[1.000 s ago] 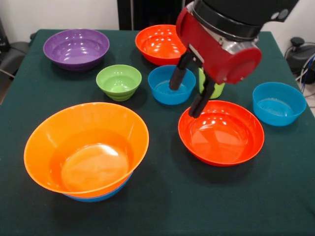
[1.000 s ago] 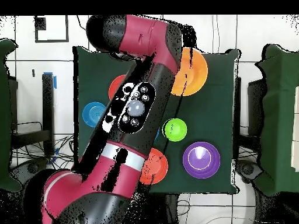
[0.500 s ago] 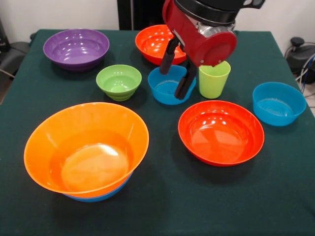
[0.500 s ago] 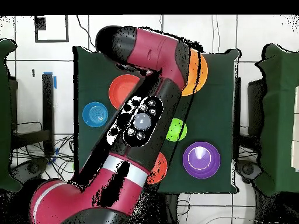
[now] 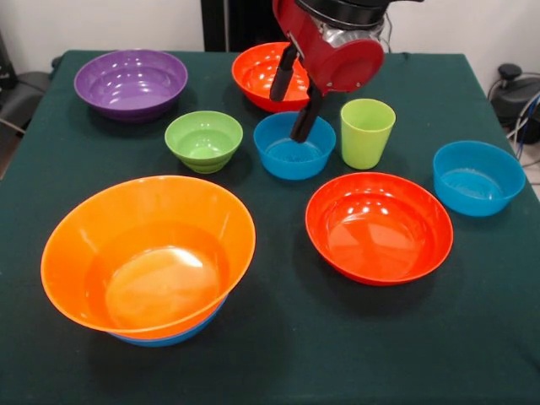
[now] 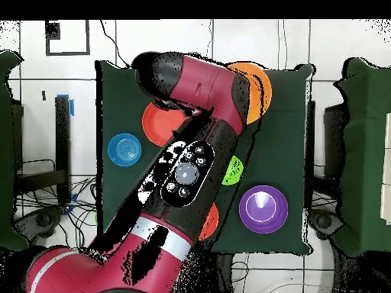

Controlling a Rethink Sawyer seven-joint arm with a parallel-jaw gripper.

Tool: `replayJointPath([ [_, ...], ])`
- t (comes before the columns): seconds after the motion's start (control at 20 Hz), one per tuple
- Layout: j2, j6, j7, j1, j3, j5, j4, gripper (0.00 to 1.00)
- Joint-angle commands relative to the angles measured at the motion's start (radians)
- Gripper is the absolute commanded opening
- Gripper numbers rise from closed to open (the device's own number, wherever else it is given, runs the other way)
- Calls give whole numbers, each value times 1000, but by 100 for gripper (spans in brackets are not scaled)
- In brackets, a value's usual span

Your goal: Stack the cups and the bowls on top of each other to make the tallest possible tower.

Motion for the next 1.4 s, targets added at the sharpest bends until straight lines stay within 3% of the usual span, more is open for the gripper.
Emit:
replayJointPath([
  [0.05,-22,-56,-99,7,154,-99,119,100],
  [0.45,-56,-99,-179,-27,199,-147,174,100],
  [0.85,-85,-138,-187,-47,238,-189,214,100],
  [1.4,-133,-213,-242,-121,310,-281,285,100],
])
